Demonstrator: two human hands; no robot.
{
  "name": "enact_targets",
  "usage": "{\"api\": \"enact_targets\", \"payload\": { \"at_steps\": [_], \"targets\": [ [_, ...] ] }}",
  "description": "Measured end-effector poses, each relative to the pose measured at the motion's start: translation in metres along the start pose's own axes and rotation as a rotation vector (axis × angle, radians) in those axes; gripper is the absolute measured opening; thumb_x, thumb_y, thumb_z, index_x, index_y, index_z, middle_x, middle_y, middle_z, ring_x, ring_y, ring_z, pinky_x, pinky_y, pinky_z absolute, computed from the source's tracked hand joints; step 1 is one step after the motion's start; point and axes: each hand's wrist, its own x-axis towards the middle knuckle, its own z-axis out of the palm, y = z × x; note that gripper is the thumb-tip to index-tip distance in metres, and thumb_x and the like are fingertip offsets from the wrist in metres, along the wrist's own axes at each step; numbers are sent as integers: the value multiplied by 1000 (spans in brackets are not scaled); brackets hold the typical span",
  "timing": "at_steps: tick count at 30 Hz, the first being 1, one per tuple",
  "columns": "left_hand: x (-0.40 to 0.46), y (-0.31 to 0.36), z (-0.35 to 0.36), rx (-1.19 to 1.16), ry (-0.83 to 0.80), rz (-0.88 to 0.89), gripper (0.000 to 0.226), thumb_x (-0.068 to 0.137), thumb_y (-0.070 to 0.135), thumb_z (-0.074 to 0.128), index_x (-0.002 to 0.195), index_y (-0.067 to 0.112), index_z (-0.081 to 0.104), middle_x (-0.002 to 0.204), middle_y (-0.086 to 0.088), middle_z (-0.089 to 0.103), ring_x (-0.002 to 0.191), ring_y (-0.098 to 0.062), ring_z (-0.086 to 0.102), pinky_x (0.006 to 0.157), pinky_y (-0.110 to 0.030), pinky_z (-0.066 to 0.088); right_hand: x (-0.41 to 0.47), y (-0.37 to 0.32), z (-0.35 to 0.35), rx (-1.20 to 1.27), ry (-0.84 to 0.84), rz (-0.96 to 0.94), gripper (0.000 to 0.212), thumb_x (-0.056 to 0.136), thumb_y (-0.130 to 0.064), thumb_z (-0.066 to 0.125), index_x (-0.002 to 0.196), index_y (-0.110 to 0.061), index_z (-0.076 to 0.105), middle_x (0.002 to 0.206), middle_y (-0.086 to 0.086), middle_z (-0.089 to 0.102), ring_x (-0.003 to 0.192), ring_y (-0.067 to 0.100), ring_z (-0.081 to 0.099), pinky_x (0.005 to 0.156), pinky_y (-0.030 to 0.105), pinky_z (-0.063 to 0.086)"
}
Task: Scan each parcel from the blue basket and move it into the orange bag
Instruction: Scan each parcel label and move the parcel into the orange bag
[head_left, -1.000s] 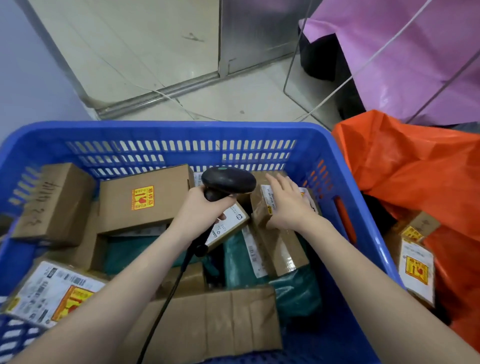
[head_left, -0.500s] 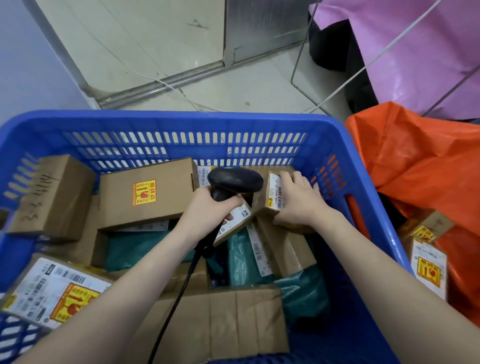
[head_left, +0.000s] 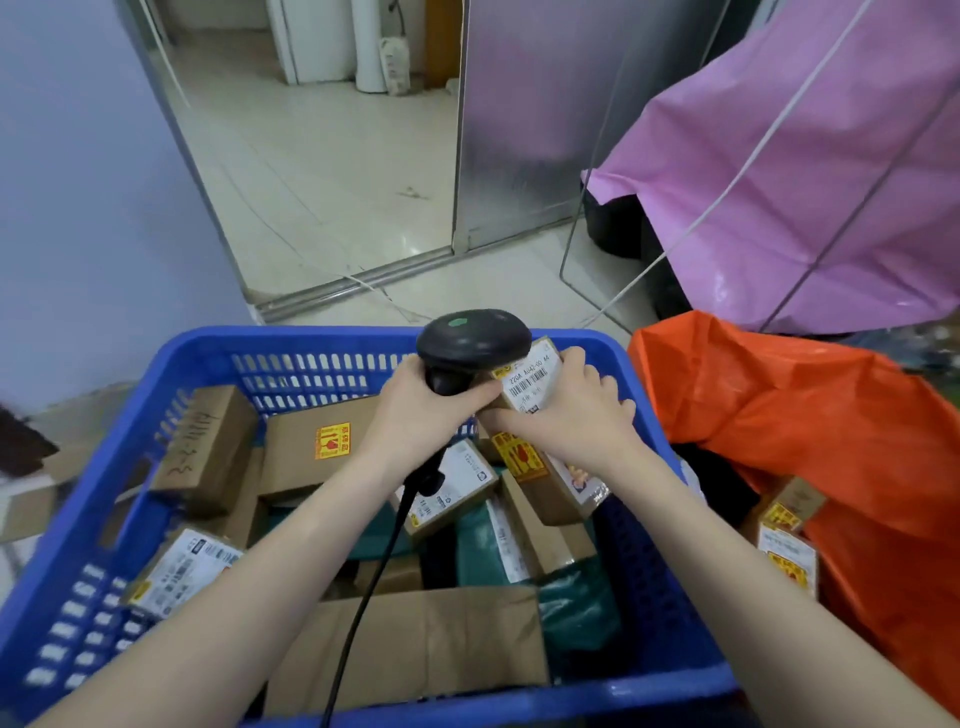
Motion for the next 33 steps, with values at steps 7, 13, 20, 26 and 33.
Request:
{"api": "enact_targets", "payload": {
  "at_steps": [7, 13, 20, 26, 33],
  "targets": [
    [-50, 49, -23, -109, -1, 14, 31, 69, 32, 83, 91, 25, 63, 89, 8, 69, 78, -2, 64, 69, -20, 53, -67, -20, -45, 241, 14, -82, 91, 46, -77, 62, 115, -24, 34, 119, -2, 44, 115, 23, 48, 95, 51, 42],
    [-87, 85, -52, -37, -44, 123, 29, 72, 32, 81, 94, 23, 64, 88, 9, 69, 82, 0, 64, 68, -17, 48, -102, -21, -80, 461, -57, -241, 88, 57, -75, 70, 126, -33, 34, 116, -7, 61, 99, 12, 66, 85, 42, 55],
    [-118, 115, -80, -97, -114, 230, 17, 78, 25, 75, 86, 29, 60, 88, 7, 71, 71, 6, 65, 58, -9, 48, -125, -11, -113, 764, -334, -195, 60, 84, -37, 68, 137, -28, 40, 105, 0, 74, 91, 20, 73, 84, 40, 57],
    [-131, 128, -83, -122, -60, 235, 15, 80, 28, 73, 87, 31, 60, 92, 2, 71, 84, -9, 66, 69, -20, 53, -144, -16, -126, 854, -277, -141, 47, 83, -27, 71, 125, -21, 52, 102, 6, 75, 85, 23, 74, 78, 39, 59],
    [-141, 141, -86, -246, -11, 190, 12, 86, 27, 68, 95, 24, 60, 92, 2, 67, 75, -5, 63, 46, -5, 44, -165, -29, -137, 923, -62, -103, 54, 75, -26, 79, 119, -20, 48, 95, -1, 72, 76, 17, 74, 71, 36, 61]
  ]
}}
